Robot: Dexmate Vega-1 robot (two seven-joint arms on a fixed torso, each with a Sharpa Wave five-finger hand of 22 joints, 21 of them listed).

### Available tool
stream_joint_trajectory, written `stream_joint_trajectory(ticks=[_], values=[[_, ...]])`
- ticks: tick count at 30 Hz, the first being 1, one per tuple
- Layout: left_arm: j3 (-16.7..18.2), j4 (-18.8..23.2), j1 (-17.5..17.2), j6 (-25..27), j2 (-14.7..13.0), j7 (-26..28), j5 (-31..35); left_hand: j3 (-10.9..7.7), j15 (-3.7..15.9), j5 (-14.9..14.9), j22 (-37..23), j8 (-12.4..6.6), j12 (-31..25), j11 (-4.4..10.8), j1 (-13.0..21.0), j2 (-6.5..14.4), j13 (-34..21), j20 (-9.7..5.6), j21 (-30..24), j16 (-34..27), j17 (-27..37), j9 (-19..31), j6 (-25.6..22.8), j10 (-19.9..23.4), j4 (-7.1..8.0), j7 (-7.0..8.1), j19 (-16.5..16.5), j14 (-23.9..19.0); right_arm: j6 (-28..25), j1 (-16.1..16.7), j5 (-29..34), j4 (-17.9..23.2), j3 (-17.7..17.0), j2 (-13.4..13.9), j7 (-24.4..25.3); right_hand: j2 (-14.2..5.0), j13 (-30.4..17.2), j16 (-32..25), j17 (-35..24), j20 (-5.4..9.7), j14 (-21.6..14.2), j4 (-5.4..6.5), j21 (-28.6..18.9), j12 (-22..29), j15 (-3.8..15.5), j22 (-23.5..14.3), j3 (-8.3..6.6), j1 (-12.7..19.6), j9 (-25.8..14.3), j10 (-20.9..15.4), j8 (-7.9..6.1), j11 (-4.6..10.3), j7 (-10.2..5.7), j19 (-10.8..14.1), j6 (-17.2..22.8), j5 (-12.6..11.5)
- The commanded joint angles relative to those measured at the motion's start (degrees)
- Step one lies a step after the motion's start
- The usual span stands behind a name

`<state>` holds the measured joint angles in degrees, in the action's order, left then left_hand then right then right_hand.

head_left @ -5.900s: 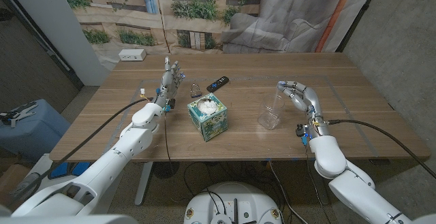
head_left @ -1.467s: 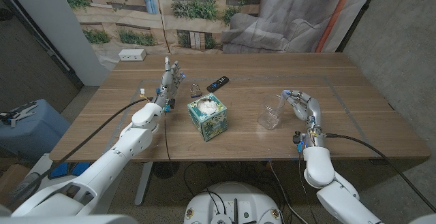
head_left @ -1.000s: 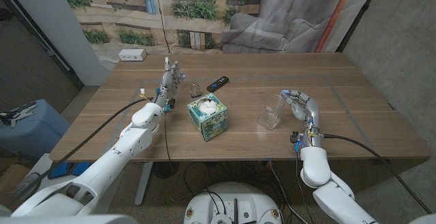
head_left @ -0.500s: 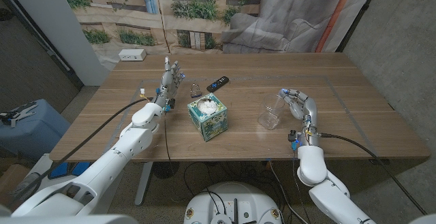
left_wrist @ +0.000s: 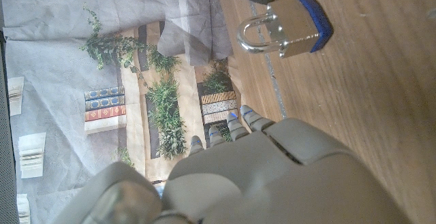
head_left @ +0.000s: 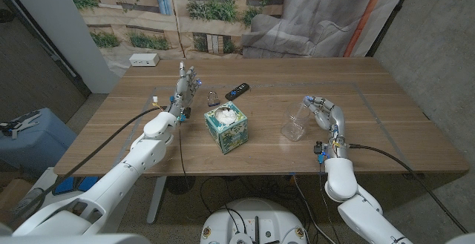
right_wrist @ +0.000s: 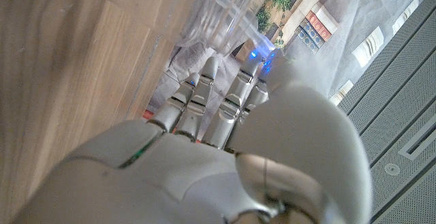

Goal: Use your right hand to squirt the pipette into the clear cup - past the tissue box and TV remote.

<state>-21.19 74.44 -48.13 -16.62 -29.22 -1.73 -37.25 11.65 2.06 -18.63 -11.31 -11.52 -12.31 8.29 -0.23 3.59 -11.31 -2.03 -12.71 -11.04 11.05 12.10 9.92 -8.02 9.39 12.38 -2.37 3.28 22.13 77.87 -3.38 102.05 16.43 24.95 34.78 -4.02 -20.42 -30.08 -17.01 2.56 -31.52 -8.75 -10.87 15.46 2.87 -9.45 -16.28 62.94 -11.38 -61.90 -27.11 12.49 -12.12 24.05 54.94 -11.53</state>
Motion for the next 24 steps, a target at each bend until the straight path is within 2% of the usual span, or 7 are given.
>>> stream_joint_trajectory(ticks=[1,24], values=[[0.0,0.0,0.0,0.0,0.0,0.0,0.0,0.32,6.61,-0.3,-0.1,-0.34,-0.2,0.27,0.1,2.3,-0.3,-5.21,-0.3,-0.3,0.3,0.1,0.1,-0.2,-0.02,0.33,-0.6,0.5,-0.9,0.4,-0.6,1.1,-0.5,1.5,-1.4,0.19,-0.1,0.2,-0.2,1.53,0.4,0.47,0.2,-0.3,8.55,-0.2,-0.02,-0.7,-0.2,0.6,0.14,-0.10,-0.18,-0.3,-0.4,0.0],[0.0,0.0,0.0,0.0,0.0,0.0,0.0,0.32,6.57,-0.3,-0.1,-0.34,-0.2,0.25,0.1,2.3,-0.3,-5.16,-0.3,-0.3,0.3,0.1,0.1,-0.1,-0.03,0.33,-0.6,0.5,-1.4,1.3,-2.0,2.6,-1.3,3.2,-3.3,0.22,-0.5,0.6,-0.3,0.95,1.7,0.78,0.1,-0.9,8.60,-0.2,0.89,-2.5,-0.3,1.9,0.91,-0.16,-0.35,-0.7,-2.2,0.0]])
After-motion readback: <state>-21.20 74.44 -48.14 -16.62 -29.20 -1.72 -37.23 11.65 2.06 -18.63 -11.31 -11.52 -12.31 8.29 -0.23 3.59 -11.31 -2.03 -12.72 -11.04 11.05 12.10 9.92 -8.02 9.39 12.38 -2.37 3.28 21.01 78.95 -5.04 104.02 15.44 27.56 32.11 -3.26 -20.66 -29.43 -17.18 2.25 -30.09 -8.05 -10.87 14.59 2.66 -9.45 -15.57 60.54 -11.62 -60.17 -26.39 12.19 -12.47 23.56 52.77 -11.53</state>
